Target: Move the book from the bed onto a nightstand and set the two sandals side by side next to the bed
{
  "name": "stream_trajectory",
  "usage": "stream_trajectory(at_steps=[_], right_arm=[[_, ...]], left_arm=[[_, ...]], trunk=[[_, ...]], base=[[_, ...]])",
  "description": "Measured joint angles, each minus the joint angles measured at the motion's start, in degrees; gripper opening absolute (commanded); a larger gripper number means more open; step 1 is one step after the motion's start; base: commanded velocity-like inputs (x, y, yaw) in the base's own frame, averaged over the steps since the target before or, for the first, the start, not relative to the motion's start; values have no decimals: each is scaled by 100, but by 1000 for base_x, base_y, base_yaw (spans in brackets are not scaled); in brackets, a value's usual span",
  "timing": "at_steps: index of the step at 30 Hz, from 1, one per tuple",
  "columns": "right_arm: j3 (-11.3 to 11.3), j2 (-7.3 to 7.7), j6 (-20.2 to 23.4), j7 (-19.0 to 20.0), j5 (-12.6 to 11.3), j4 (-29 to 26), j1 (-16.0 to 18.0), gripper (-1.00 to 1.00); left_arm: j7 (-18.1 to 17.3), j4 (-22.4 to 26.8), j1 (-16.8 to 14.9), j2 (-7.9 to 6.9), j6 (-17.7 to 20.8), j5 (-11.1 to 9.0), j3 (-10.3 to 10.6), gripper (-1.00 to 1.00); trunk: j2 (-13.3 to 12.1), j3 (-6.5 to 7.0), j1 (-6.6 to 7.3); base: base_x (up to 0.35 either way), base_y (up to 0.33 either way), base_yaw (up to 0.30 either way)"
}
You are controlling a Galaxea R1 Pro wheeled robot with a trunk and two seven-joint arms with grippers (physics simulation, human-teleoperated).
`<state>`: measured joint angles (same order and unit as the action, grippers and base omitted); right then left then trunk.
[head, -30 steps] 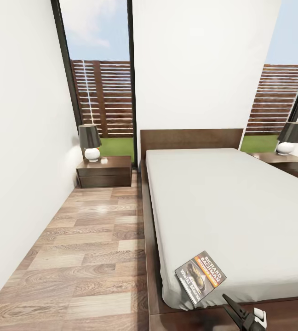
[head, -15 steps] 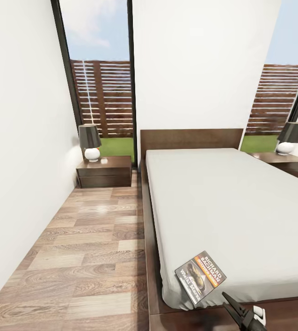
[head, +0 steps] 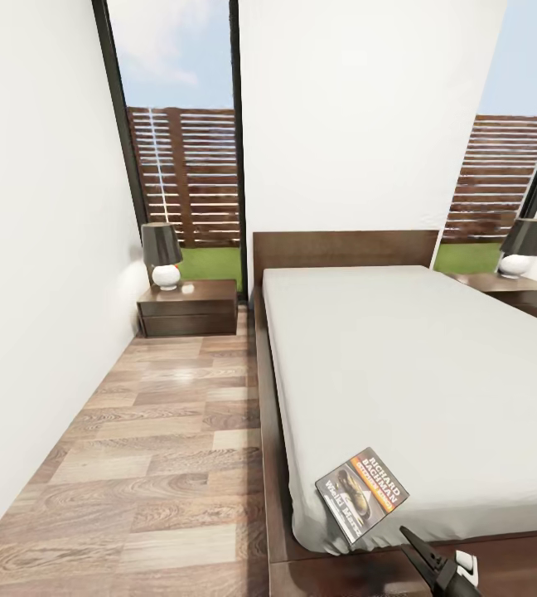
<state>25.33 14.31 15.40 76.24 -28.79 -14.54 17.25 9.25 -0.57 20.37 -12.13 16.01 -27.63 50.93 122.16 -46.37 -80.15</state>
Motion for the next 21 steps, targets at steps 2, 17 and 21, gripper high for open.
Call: stream_trajectory(at_steps=[2, 17, 21], right_arm=[[-1, 0, 0, 0, 2, 0, 2, 100], [-4, -29, 4, -16, 3, 0, 4, 100], [-4, -53, 6, -19, 4, 0, 9, 100]], left_arm=[[-1, 0, 0, 1, 1, 0, 0, 100], [0, 0, 1, 12, 8, 0, 0, 100], [0, 0, 1, 19, 8, 0, 0, 100]], trunk=[[0, 0, 0], [321, -144, -176], [321, -144, -176]], base=[[0, 0, 0], [0, 0, 0], [0, 0, 0]])
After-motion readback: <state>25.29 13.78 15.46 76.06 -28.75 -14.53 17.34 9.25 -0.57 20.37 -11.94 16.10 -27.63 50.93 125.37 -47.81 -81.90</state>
